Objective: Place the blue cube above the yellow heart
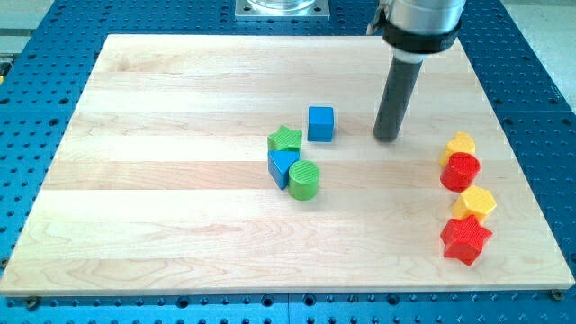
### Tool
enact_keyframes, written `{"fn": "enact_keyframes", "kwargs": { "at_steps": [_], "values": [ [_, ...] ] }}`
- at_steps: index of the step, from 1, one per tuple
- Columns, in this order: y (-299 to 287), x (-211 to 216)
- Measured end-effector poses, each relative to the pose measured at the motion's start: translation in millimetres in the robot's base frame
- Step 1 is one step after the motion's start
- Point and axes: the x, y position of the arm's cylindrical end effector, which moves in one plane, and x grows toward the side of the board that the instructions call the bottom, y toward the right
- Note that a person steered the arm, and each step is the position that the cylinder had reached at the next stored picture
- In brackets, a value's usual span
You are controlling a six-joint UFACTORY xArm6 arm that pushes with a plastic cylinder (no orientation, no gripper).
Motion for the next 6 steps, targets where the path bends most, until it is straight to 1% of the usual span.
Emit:
{"fn": "enact_keyframes", "kwargs": {
  "at_steps": [1,3,4,5,6],
  "values": [
    [-64.4,42.9],
    [-159.0,-14.0],
    [-106.6,-33.3],
    [-15.8,-37.7],
    [-37.8,-40.1]
  ]
}}
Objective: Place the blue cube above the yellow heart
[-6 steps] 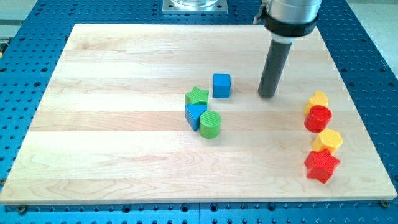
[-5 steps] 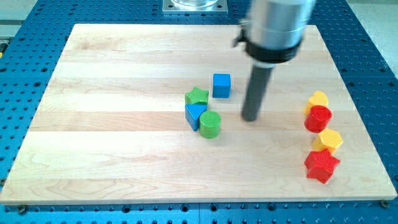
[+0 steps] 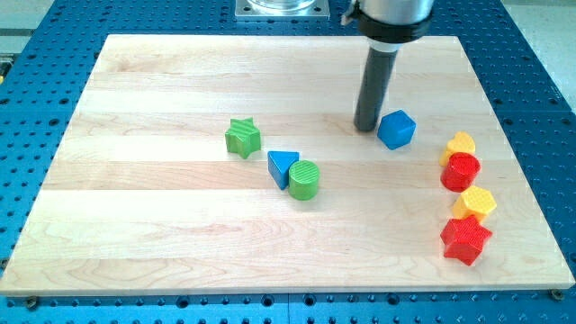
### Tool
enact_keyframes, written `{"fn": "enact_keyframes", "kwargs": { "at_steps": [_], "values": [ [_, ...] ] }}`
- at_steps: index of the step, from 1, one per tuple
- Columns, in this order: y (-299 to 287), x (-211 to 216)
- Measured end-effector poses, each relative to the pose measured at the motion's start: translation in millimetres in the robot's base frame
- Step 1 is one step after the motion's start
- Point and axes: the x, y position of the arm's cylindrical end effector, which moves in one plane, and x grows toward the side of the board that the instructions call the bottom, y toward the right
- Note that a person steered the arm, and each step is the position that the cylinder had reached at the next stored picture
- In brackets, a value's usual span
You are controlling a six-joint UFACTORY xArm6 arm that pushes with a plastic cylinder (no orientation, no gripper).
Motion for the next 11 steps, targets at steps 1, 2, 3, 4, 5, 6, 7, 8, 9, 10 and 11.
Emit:
{"fn": "enact_keyframes", "kwargs": {
  "at_steps": [1,2,3,4,5,6,7,8,9,10,11],
  "values": [
    [-13.4,38.1],
    [25.0,32.7],
    [32.4,11.8],
    [51.2,3.0],
    [78.4,3.1],
    [51.6,16.0],
    [75.2,39.6],
    [77.5,20.6],
    [88.6,16.8],
    [89.0,16.8],
    [94.4,16.8]
  ]
}}
